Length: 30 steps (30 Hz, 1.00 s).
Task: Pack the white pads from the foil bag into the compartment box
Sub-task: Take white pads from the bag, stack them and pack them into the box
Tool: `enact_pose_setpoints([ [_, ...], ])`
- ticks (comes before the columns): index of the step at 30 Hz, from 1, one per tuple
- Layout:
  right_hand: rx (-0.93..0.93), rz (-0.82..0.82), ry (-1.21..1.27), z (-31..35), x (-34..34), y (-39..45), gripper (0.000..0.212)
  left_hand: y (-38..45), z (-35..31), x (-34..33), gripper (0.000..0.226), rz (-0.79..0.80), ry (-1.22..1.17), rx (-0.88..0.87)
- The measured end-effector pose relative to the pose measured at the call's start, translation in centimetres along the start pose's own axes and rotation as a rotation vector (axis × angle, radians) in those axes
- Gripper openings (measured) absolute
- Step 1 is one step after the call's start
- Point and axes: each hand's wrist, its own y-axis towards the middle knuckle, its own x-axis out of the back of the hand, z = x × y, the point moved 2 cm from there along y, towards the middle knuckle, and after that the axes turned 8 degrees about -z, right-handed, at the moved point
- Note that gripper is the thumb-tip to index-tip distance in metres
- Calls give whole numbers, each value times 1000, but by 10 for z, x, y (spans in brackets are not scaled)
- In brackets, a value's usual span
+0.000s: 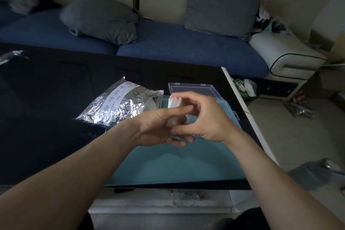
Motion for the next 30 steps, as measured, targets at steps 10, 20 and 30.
enact_pose_setpoints([
  [10, 41, 4, -124, 9, -5, -2, 65, 4, 2, -4, 52, 74, -47, 59],
  [20, -45, 12, -242, 8, -1, -3, 51, 1, 5, -5, 72, -18, 165, 68],
  [30, -100, 83, -38, 6, -7, -7, 64, 7, 0, -6, 39, -163, -142, -107],
])
